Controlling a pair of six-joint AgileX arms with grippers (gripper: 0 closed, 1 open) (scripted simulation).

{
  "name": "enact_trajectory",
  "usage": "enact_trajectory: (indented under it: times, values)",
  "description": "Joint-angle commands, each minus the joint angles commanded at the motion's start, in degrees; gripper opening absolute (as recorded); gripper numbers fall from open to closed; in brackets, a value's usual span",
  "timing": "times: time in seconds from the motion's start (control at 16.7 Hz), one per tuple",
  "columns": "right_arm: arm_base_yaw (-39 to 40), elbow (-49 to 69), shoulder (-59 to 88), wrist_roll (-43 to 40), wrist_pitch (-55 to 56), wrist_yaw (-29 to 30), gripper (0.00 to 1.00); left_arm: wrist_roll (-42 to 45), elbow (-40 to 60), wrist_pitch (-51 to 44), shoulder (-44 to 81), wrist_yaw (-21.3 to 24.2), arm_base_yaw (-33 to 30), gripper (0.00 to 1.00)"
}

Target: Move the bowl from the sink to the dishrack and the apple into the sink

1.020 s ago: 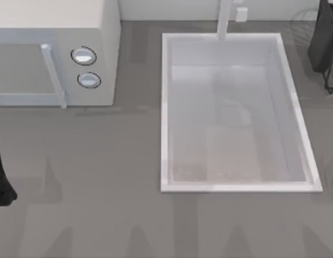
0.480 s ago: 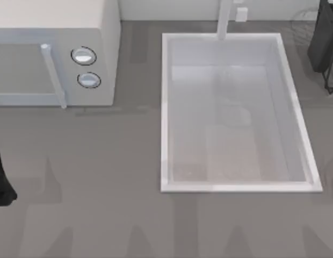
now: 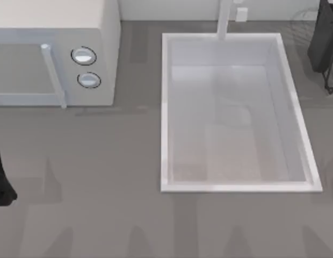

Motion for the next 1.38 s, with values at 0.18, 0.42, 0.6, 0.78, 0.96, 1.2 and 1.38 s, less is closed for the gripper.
enact_trajectory:
  times: [0.18,0.42,0.6,0.78,0.96,1.2,1.38]
  values:
    - [0.00,0.00,0.00,0.00,0.00,0.00,1.00,0.00,0.00,0.00,0.00,0.00,0.00,1.00]
    - [-0.08,0.63,0.64,-0.08,-0.48,-0.03,1.00,0.00,0.00,0.00,0.00,0.00,0.00,1.00]
    - [-0.84,5.78,6.13,-0.80,-4.72,-0.07,1.00,0.00,0.00,0.00,0.00,0.00,0.00,1.00]
    - [-2.27,14.67,17.08,-2.11,-12.26,-0.02,1.00,0.00,0.00,0.00,0.00,0.00,0.00,1.00]
    - [-4.09,25.71,32.63,-3.81,-21.85,0.10,1.00,0.00,0.00,0.00,0.00,0.00,0.00,1.00]
    - [-6.61,41.18,56.45,-6.28,-35.69,0.30,1.00,0.00,0.00,0.00,0.00,0.00,0.00,1.00]
    - [-8.38,52.13,73.30,-7.97,-45.51,0.45,1.00,0.00,0.00,0.00,0.00,0.00,0.00,1.00]
